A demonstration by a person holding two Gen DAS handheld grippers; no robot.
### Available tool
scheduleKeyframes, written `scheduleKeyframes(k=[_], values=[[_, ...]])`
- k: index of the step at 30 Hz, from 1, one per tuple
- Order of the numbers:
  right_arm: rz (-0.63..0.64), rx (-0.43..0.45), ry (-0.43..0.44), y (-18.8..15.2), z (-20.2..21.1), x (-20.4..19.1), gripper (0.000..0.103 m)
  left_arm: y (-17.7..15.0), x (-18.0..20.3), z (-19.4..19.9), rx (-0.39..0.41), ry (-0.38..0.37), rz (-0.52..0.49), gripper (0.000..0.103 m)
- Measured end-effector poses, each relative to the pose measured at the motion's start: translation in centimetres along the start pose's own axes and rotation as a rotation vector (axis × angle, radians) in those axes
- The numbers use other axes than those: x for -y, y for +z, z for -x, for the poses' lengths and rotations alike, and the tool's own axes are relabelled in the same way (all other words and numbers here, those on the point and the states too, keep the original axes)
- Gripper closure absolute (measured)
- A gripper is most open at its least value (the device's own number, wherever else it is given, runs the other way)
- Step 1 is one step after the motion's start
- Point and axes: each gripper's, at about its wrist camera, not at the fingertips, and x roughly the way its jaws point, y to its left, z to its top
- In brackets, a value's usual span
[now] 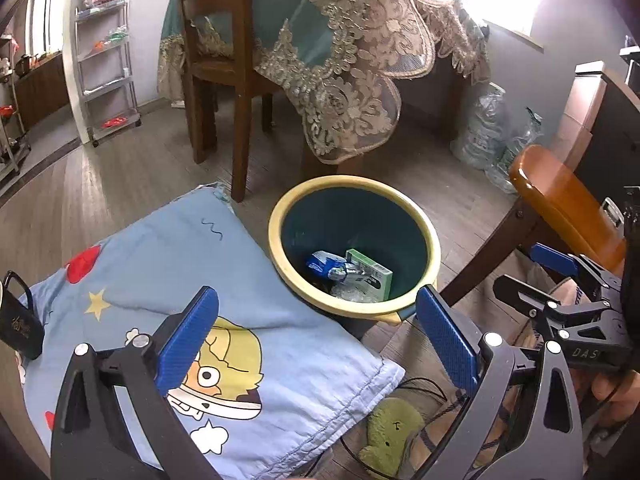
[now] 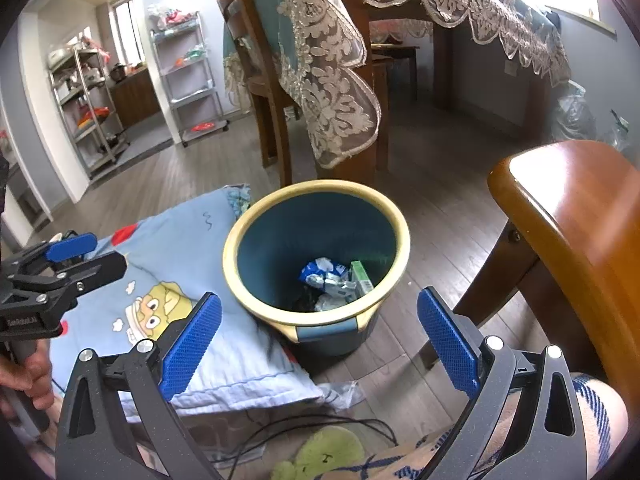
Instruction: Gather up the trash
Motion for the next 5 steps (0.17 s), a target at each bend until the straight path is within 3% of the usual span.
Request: scheduleKeyframes(k=[5], values=[[-0.002, -0.003, 0.004, 0.04, -0.12, -0.03, 0.006, -0.11, 0.25, -0.25, -0.011, 0.004, -0.005, 0.006]])
